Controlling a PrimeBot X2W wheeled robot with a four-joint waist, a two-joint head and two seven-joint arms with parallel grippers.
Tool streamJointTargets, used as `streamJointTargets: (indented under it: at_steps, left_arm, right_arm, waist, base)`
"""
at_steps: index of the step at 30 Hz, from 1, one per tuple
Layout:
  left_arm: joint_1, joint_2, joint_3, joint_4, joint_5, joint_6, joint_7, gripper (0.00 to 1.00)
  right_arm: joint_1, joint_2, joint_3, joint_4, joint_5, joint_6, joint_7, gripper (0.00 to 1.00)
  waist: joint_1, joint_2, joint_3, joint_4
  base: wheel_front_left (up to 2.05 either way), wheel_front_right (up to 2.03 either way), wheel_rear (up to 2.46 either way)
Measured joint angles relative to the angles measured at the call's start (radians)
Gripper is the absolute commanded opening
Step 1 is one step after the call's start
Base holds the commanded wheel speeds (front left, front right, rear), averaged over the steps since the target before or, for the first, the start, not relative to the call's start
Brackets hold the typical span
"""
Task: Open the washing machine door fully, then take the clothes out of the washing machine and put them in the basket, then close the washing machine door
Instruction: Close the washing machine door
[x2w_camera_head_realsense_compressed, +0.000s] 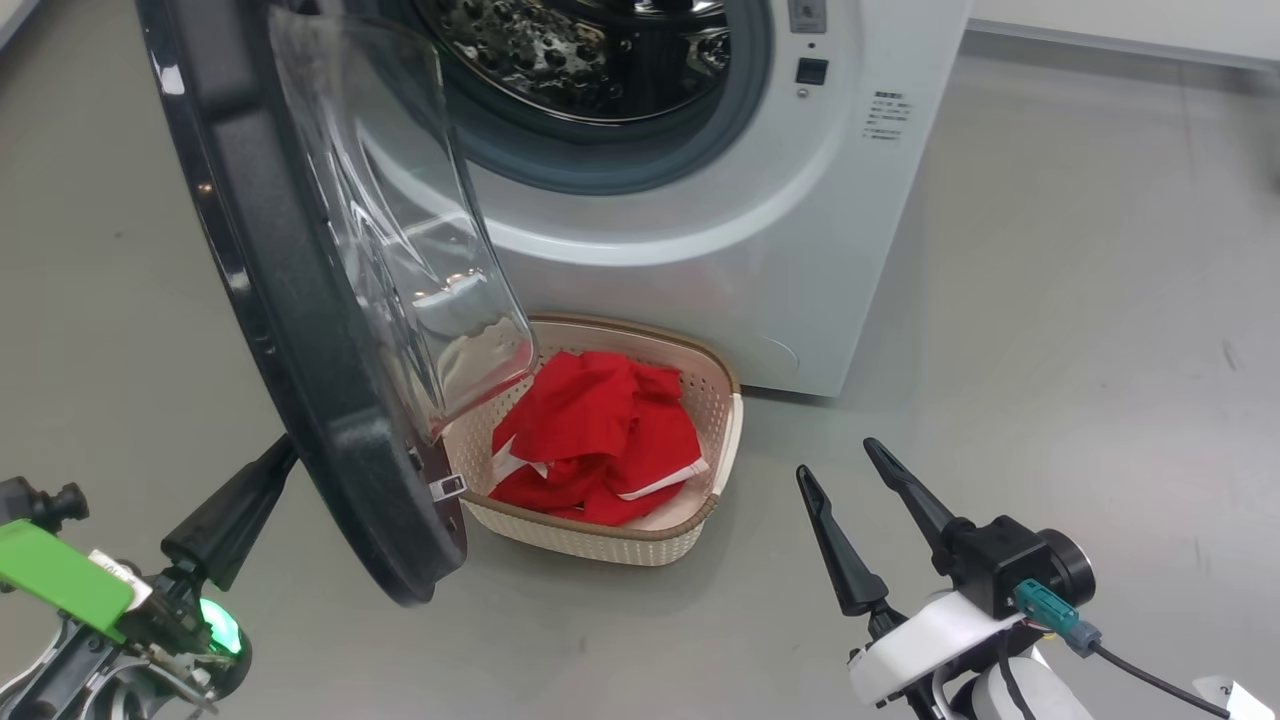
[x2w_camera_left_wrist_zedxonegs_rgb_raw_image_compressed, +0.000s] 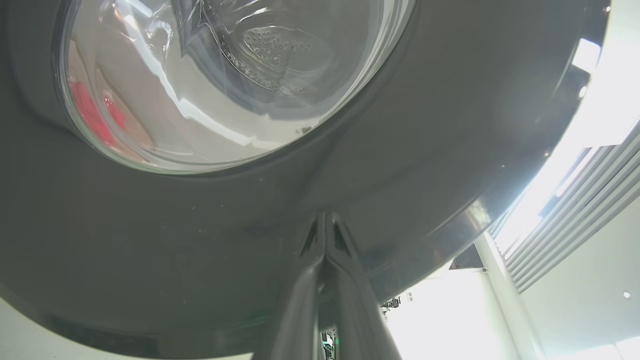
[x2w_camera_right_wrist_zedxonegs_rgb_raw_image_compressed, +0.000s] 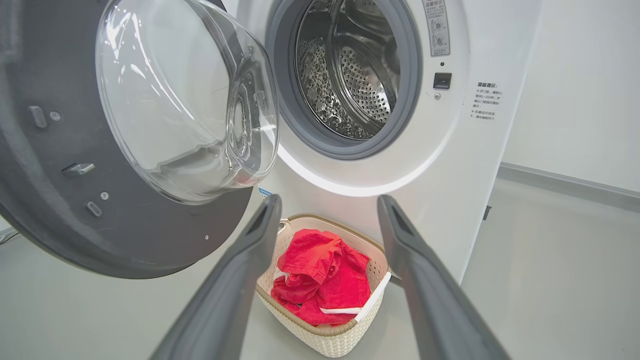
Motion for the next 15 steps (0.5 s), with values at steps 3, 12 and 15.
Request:
streamJointTargets:
  at_steps: [3, 12, 15]
  left_arm:
    - [0.0, -0.003, -0.009, -0.004, 0.0, 0.0, 0.0, 0.0]
    - [-0.001, -0.015, -0.035, -0.009, 0.003, 0.0, -0.016, 0.0]
    - [-0.002, -0.018, -0.039, -0.002, 0.01, 0.0, -0.028, 0.0]
  right_arm:
    - [-0.004, 0.0, -0.004, -0.001, 0.0, 0.0, 0.0, 1.0]
    - [-0.006, 0.0, -0.008, -0.007, 0.0, -0.001, 0.0, 1.0]
    - [-0.006, 0.0, -0.01, -0.007, 0.0, -0.002, 0.0, 1.0]
  waist:
    - [0.0, 0.0, 0.002, -0.024]
    - [0.0, 0.0, 0.007, -0.103]
    - [0.0, 0.0, 0.008, -0.133]
  base:
    - [0.0, 0.0, 0.0]
    - [0.0, 0.0, 0.0]
    - [0.0, 0.0, 0.0]
